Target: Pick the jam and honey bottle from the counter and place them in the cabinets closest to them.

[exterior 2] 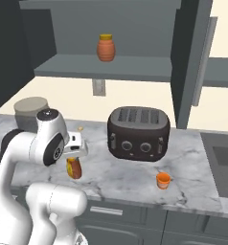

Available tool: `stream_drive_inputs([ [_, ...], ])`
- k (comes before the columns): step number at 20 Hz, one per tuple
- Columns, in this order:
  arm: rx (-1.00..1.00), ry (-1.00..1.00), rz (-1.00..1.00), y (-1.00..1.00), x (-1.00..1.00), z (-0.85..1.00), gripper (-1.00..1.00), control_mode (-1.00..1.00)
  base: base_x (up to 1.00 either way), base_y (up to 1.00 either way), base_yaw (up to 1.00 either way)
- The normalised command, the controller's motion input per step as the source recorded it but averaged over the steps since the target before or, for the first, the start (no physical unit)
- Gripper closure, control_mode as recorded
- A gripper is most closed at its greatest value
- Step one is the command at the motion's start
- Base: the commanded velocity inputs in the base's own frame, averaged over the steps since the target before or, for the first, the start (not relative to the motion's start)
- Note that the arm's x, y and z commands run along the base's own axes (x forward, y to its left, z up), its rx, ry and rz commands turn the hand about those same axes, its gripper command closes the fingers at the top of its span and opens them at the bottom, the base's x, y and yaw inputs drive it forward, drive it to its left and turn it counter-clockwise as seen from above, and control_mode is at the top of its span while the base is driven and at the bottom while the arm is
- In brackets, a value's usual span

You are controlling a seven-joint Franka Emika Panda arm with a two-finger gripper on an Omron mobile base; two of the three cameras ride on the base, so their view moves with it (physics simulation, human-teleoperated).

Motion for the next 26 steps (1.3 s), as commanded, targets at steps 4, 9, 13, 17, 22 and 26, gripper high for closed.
stream_drive_inputs([
  [4,0.01,0.04,0.03,0.19,0.33,-0.26,-1.0,-1.0,0.0,0.0,0.0],
  [9,0.02,0.04,0.04,0.17,0.38,-0.23,-1.0,-1.0,0.0,0.0,0.0],
  [13,0.0,0.04,0.05,0.04,0.33,-0.23,-1.0,-1.0,0.0,0.0,0.0],
  [17,0.0,0.02,0.06,0.0,0.31,-0.18,-1.0,-1.0,0.0,0.0,0.0],
  [22,0.0,0.02,0.07,0.0,0.25,-0.12,-1.0,-1.0,0.0,0.0,0.0],
  [26,0.0,0.01,0.06,0.0,0.24,-0.12,-1.0,-1.0,0.0,0.0,0.0],
])
